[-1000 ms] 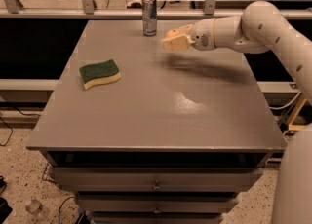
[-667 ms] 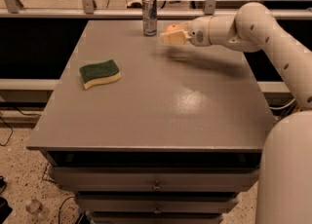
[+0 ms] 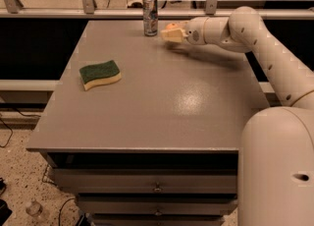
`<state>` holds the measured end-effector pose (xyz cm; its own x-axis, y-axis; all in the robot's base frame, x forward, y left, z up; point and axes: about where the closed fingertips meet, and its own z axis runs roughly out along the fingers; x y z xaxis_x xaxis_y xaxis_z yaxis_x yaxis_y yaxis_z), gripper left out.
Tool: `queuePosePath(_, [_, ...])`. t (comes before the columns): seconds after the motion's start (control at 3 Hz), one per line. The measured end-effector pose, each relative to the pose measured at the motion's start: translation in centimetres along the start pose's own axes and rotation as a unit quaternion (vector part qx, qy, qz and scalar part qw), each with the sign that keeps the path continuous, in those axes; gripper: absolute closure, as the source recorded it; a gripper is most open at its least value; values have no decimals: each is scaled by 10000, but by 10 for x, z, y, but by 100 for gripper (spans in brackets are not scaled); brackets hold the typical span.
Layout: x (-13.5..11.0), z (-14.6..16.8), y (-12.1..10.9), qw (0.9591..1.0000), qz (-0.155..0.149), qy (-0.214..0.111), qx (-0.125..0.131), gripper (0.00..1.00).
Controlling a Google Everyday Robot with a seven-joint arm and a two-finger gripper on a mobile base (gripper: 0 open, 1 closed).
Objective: Move orange near redbull can
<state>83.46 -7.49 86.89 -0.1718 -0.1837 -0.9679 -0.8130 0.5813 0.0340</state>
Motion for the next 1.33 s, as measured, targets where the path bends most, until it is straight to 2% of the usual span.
queuePosePath(0.33, [6, 10, -9, 10000, -17, 42, 57, 100])
queuePosePath(0.67, [6, 13, -8, 10000, -13, 43, 33, 82])
queuePosePath(1.33, [7, 19, -4, 10000, -5, 51, -14, 36])
